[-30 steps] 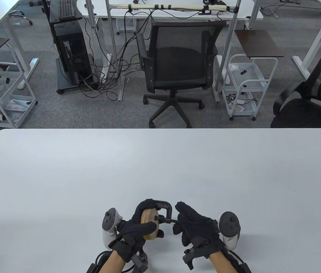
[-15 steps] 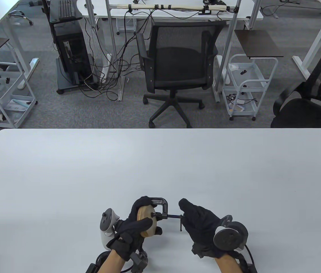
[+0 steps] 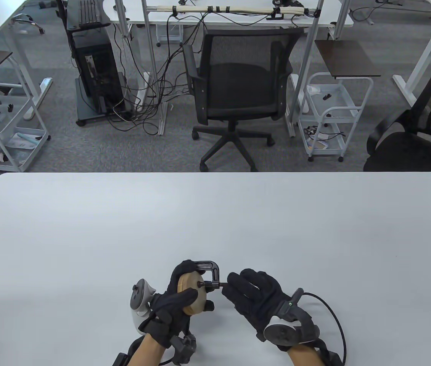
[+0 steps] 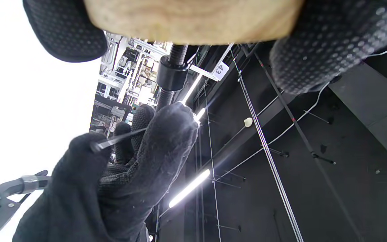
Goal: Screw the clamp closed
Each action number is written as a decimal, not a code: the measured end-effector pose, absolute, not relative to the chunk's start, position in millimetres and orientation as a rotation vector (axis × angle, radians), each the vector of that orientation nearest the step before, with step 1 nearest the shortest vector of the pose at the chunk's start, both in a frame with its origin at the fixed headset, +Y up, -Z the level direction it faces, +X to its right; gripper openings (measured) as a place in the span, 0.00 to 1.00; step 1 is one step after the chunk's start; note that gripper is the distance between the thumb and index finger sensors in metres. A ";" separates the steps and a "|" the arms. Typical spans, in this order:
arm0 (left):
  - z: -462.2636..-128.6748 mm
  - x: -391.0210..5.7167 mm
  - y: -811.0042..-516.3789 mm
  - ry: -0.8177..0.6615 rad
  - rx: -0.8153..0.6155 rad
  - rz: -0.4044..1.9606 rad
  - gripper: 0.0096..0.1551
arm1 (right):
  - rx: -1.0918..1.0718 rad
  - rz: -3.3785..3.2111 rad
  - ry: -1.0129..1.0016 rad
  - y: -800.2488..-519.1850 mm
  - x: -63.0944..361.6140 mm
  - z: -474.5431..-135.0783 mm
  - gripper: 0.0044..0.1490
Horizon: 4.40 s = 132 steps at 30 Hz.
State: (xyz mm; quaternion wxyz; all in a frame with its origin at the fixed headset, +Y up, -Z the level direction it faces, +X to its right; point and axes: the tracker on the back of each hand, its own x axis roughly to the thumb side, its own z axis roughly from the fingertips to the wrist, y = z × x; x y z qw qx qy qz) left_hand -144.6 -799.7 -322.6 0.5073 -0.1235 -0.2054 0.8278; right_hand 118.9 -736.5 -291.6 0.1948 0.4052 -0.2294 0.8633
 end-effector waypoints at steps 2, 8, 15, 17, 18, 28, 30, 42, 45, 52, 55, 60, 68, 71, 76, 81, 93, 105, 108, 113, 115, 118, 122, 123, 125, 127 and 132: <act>-322.7 -144.5 -800.5 -0.493 -0.299 1.981 0.56 | 1.061 2.314 -0.552 -738.6 120.7 -295.7 0.38; -320.8 -138.5 -800.0 -0.505 -0.300 1.922 0.56 | 0.713 1.909 -0.242 -750.0 135.5 -312.4 0.33; -320.0 -132.3 -798.6 -0.541 -0.318 1.875 0.56 | 0.443 1.617 -0.007 -769.8 141.7 -322.6 0.35; -320.2 -133.2 -799.8 -0.540 -0.319 1.869 0.56 | 0.416 1.561 0.025 -773.1 138.5 -322.4 0.40; -320.2 -133.8 -800.1 -0.532 -0.316 1.872 0.56 | 0.420 1.559 0.024 -773.3 137.6 -322.2 0.41; -322.5 -143.6 -802.8 -0.465 -0.259 1.944 0.56 | 0.715 2.070 -0.344 -747.6 141.6 -313.6 0.43; -322.5 -143.7 -802.9 -0.465 -0.261 1.956 0.56 | 0.832 2.211 -0.401 -745.2 137.6 -310.0 0.47; -320.7 -137.3 -799.2 -0.516 -0.310 1.923 0.56 | 1.113 2.448 -0.571 -735.4 116.0 -292.3 0.41; -319.6 -134.8 -800.0 -0.521 -0.323 1.909 0.56 | 0.930 2.173 -0.362 -740.3 123.6 -299.2 0.38; -320.1 -133.5 -799.1 -0.536 -0.318 1.843 0.56 | 0.613 1.783 -0.094 -761.4 132.9 -315.0 0.42; -320.3 -132.6 -799.5 -0.540 -0.320 1.832 0.56 | 0.500 1.683 -0.009 -767.5 134.4 -317.4 0.41; -320.7 -132.5 -799.6 -0.551 -0.319 1.843 0.56 | 0.367 1.470 0.175 -780.0 134.0 -321.1 0.40; -321.3 -133.3 -800.9 -0.543 -0.310 1.830 0.56 | 0.355 1.481 0.171 -781.3 134.5 -322.1 0.41; -321.4 -135.3 -800.5 -0.532 -0.299 1.841 0.56 | 0.362 1.529 0.100 -776.4 138.0 -321.2 0.42; -321.9 -138.3 -801.4 -0.516 -0.289 1.886 0.56 | 0.448 1.874 -0.175 -758.5 148.3 -318.4 0.41; -321.1 -136.9 -801.9 -0.510 -0.302 1.917 0.56 | 0.864 2.230 -0.371 -743.0 136.9 -308.3 0.55; -321.1 -136.9 -803.9 -0.514 -0.322 1.856 0.56 | 0.914 2.349 -0.387 -744.8 124.0 -303.3 0.42; -321.0 -134.8 -803.0 -0.523 -0.298 1.832 0.56 | 0.503 1.781 -0.018 -768.0 136.6 -318.9 0.46; -321.4 -136.2 -804.0 -0.523 -0.302 1.840 0.56 | 0.493 1.734 -0.015 -765.3 137.8 -319.1 0.47; -322.1 -138.7 -801.4 -0.525 -0.276 1.847 0.56 | 0.490 1.710 -0.084 -760.8 146.2 -320.2 0.46; -322.2 -140.3 -801.2 -0.521 -0.270 1.856 0.56 | 0.514 1.754 -0.149 -758.1 149.1 -320.0 0.44; -322.5 -141.8 -802.0 -0.510 -0.266 1.889 0.56 | 0.650 1.933 -0.242 -753.0 147.9 -317.2 0.47; -322.6 -141.7 -802.9 -0.506 -0.275 1.915 0.56 | 0.981 2.425 -0.516 -747.6 136.3 -306.2 0.66; -322.5 -141.4 -802.6 -0.507 -0.279 1.916 0.56 | 1.046 2.556 -0.660 -745.0 133.1 -301.9 0.69; -322.3 -141.2 -802.6 -0.510 -0.282 1.915 0.56 | 1.118 2.625 -0.814 -739.5 128.4 -296.8 0.69; -322.3 -140.9 -802.8 -0.513 -0.287 1.915 0.56 | 1.124 2.590 -0.758 -737.9 126.4 -294.6 0.67; -321.4 -139.1 -803.7 -0.516 -0.297 1.903 0.56 | 1.116 2.545 -0.705 -739.6 125.9 -294.7 0.53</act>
